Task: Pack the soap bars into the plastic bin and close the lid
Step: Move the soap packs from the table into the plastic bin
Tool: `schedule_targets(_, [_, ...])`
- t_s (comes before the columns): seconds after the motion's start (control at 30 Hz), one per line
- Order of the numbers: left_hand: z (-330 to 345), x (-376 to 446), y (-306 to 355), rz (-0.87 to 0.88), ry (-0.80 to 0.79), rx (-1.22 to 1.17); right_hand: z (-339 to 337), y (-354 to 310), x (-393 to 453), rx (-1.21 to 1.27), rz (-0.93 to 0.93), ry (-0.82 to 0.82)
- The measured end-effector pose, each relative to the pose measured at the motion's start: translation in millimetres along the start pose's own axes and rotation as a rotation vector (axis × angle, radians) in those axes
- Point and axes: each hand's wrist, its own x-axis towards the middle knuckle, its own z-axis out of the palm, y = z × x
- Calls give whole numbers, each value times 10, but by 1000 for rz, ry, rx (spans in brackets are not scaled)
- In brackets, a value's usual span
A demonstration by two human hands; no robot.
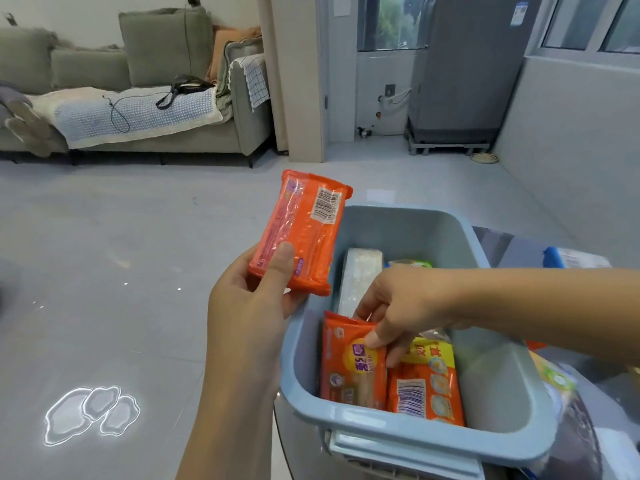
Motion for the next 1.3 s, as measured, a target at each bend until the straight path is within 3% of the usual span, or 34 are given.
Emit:
schedule_targets(0.1, [8,-12,-1,1,4,16,29,39,-9,-33,9,-22])
schedule_targets(0.17, [8,-14,3,-7,5,5,43,53,6,-202,-19,11])
schedule_targets(0.33, [2,-12,3,-30,4,-31,102,48,49,-673,-115,178])
schedule_targets(0.47, [2,-11,0,-23,-5,-5,133,32,62,-909,-138,453])
schedule_targets(0.57, [0,-14,-3,-22,2,-7,155,-10,117,-1020,-131,456])
schedule_targets(0.93, [22,-41,17,-24,8,-10,158,80,189,-939,-86,222])
schedule_targets(1.1, [9,-33,5,-51,6,-80,198,-6,249,-879,-51,251])
schedule_targets(1.23, [10,-32,-13,-23,-7,-60,185,-22,297,-761,91,216])
schedule_targets(1.3, [10,-25,-19,-14,-7,-58,237,-44,280,-929,25,298])
